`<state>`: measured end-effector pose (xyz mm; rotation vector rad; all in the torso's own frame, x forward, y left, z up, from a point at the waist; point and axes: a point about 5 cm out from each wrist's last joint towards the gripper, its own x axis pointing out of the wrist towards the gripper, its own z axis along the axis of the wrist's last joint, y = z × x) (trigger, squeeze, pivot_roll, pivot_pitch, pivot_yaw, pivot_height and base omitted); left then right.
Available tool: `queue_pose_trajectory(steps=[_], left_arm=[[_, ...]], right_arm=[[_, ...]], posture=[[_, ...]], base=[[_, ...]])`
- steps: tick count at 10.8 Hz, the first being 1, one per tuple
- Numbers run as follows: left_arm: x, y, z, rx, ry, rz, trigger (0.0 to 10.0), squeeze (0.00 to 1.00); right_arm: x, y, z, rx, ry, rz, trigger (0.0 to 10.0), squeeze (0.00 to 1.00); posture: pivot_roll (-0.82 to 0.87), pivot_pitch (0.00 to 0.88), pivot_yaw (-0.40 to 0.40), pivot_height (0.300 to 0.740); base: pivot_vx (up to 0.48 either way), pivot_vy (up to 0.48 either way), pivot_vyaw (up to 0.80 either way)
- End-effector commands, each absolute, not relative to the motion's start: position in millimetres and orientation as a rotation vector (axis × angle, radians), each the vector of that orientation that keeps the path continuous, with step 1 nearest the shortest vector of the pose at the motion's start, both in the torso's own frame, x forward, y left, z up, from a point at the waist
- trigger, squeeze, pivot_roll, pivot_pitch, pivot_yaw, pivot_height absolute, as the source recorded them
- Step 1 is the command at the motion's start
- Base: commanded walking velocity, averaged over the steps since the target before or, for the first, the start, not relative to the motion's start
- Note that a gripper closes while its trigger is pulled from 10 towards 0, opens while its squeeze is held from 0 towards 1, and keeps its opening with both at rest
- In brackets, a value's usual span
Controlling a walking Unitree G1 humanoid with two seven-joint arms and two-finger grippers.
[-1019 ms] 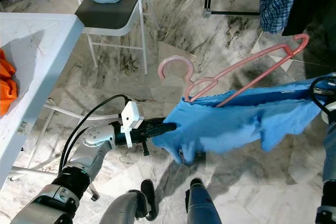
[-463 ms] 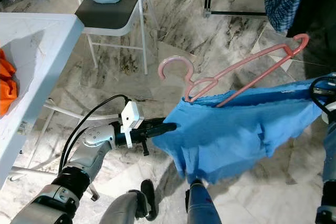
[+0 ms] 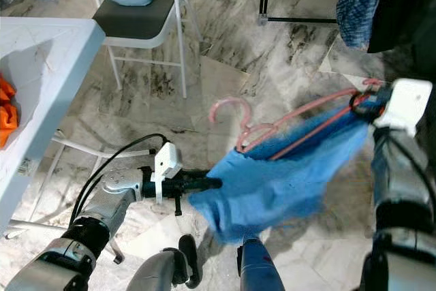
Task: Hang hanger
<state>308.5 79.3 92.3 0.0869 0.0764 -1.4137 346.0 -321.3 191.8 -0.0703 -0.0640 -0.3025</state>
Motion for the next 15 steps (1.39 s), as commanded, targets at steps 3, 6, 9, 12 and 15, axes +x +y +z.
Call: queue_pose_trajectory(steps=[3, 6, 9, 12, 15], left_arm=[[300, 91, 71, 0.147, 0.182, -1.409, 0.0, 0.0], [295, 93, 61, 0.149, 0.228, -1.429, 0.0, 0.0], [294, 96, 49, 0.267, 0.28, -1.358, 0.0, 0.0], [312, 93, 44, 0.367, 0.281, -1.011, 0.0, 0.0], [327, 69, 56, 0.219, 0.224, -0.784, 0.0, 0.0]], right_arm=[[347, -328, 205, -0.112, -0.102, -0.307, 0.0, 0.0], [341, -341, 219, -0.144, -0.148, -0.33, 0.0, 0.0], [344, -331, 241, -0.151, -0.215, -0.285, 0.0, 0.0], [335, -288, 246, -0.166, -0.246, -0.122, 0.0, 0.0], [324, -263, 229, -0.185, -0.189, -0.076, 0.0, 0.0]], posture=[[-0.24, 0.283, 0.101, 0.74], [-0.25, 0.288, 0.106, 0.74], [-0.26, 0.294, 0.111, 0.74], [-0.27, 0.297, 0.104, 0.74], [-0.28, 0.295, 0.105, 0.74]], base=[[0.0, 0.0, 0.0], [0.0, 0.0, 0.0], [0.0, 0.0, 0.0], [0.0, 0.0, 0.0], [0.0, 0.0, 0.0]])
